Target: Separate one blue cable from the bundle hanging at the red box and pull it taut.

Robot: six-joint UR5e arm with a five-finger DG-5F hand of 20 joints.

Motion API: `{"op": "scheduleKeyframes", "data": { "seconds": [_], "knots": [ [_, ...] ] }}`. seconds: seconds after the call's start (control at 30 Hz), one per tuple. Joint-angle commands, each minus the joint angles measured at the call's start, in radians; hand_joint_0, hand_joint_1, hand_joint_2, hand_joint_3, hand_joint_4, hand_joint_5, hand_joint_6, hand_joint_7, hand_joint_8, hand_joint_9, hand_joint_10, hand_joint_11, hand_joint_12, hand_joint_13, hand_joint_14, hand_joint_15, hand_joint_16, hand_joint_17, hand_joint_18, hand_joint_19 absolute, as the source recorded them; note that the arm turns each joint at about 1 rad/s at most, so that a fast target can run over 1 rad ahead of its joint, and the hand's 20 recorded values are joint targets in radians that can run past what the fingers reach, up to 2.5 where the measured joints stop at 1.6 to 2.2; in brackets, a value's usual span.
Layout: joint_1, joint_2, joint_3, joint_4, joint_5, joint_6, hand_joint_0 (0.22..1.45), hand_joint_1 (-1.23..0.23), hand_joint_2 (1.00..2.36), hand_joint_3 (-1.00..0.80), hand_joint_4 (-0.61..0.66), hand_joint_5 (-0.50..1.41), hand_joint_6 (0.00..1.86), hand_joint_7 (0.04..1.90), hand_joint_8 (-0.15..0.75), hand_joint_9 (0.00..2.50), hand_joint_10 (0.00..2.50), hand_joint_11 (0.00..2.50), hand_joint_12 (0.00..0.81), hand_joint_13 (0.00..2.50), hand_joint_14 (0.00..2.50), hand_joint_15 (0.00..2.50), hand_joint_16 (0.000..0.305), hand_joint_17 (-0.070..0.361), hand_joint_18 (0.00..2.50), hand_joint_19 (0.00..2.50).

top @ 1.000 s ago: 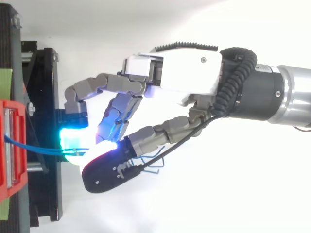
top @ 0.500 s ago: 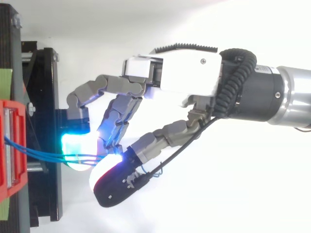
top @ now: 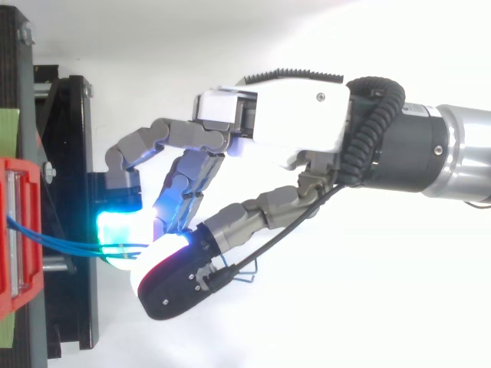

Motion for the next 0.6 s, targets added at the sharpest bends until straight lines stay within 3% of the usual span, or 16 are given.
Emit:
{"op": "scheduleKeyframes", "data": {
  "seconds": [0.0, 0.2, 0.57],
  "knots": [
    [0.000, 0.000, 0.000, 0.000, 0.000, 0.001, 0.66, -0.75, 1.01, -0.33, 0.14, -0.17, 0.74, 1.12, 0.348, 1.05, 0.02, 0.82, 0.432, 1.08, 0.02, 0.67, 0.046, 0.104, 0.94, 0.59],
    [0.000, 0.000, 0.000, 0.000, 0.000, 0.001, 0.71, -0.84, 1.02, -0.27, 0.14, -0.18, 0.76, 1.06, 0.346, 1.04, 0.02, 0.83, 0.431, 1.07, 0.02, 0.68, 0.047, 0.105, 0.95, 0.58],
    [0.000, 0.000, 0.000, 0.000, 0.000, 0.002, 0.80, -0.93, 1.00, -0.47, 0.15, -0.20, 0.84, 1.07, 0.346, 1.04, 0.02, 0.84, 0.430, 1.09, 0.02, 0.68, 0.046, 0.103, 0.96, 0.56]
  ]
}}
